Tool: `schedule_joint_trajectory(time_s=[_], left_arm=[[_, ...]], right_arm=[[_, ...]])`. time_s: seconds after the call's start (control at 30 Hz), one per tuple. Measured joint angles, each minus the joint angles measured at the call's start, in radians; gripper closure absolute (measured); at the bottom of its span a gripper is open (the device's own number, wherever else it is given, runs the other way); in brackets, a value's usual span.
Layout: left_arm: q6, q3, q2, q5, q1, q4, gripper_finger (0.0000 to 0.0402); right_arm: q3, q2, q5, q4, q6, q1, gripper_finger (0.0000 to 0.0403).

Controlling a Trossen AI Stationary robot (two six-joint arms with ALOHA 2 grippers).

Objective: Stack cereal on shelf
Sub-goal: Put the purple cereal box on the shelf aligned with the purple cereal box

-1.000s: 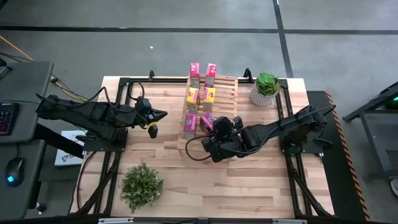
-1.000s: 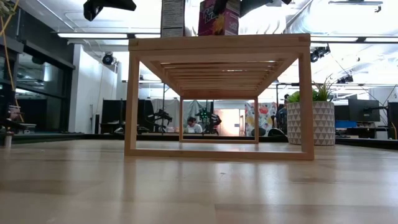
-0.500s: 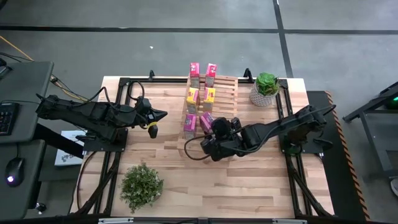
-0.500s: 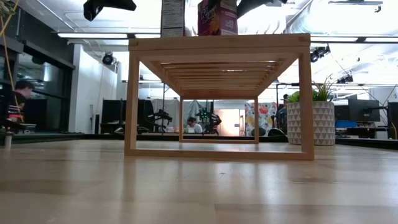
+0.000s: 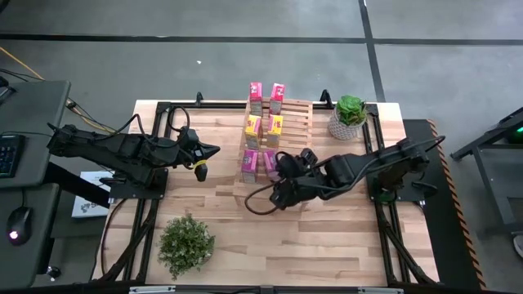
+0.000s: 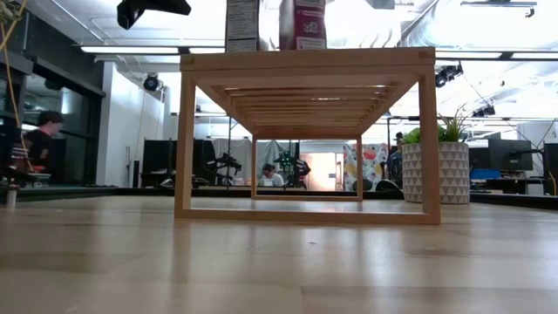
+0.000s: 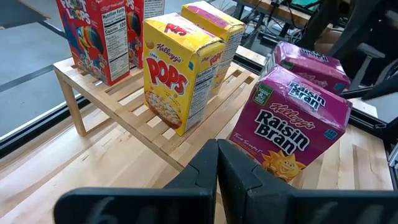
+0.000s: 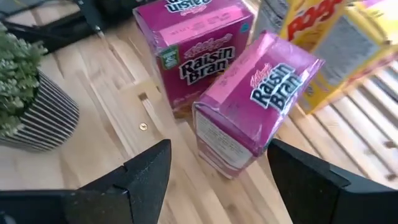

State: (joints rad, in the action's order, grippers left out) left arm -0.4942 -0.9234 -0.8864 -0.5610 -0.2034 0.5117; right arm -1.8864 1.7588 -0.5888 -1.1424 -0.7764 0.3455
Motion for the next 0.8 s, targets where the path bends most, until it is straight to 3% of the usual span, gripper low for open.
schedule_joint_trajectory(time_s=[0.23, 0.37, 0.5, 0.63, 0.8], left_arm=[[0.0, 0.0, 0.0, 0.0, 0.0, 0.0, 0.0401], [0.0, 0.0, 0.0, 0.0, 0.0, 0.0, 0.0401], [0.0, 0.0, 0.0, 0.0, 0.0, -0.001, 0.0401], [0.0, 0.0, 0.0, 0.0, 0.0, 0.0, 0.0401], [-0.001, 0.0, 0.0, 0.0, 0.0, 0.0, 0.0401]], right_arm=[[-0.076, -0.011, 0.03, -0.148, 0.086, 0.015, 0.0143], [-0.068, -0.04, 0.111, -0.219, 0.102, 0.022, 0.0143], [-0.023, -0.062, 0.122, -0.306, 0.095, 0.024, 0.0153], [0.138, -0.138, 0.16, -0.289, 0.057, 0.023, 0.0196], [0.467, -0.311, 0.228, -0.038, -0.051, 0.023, 0.0296]])
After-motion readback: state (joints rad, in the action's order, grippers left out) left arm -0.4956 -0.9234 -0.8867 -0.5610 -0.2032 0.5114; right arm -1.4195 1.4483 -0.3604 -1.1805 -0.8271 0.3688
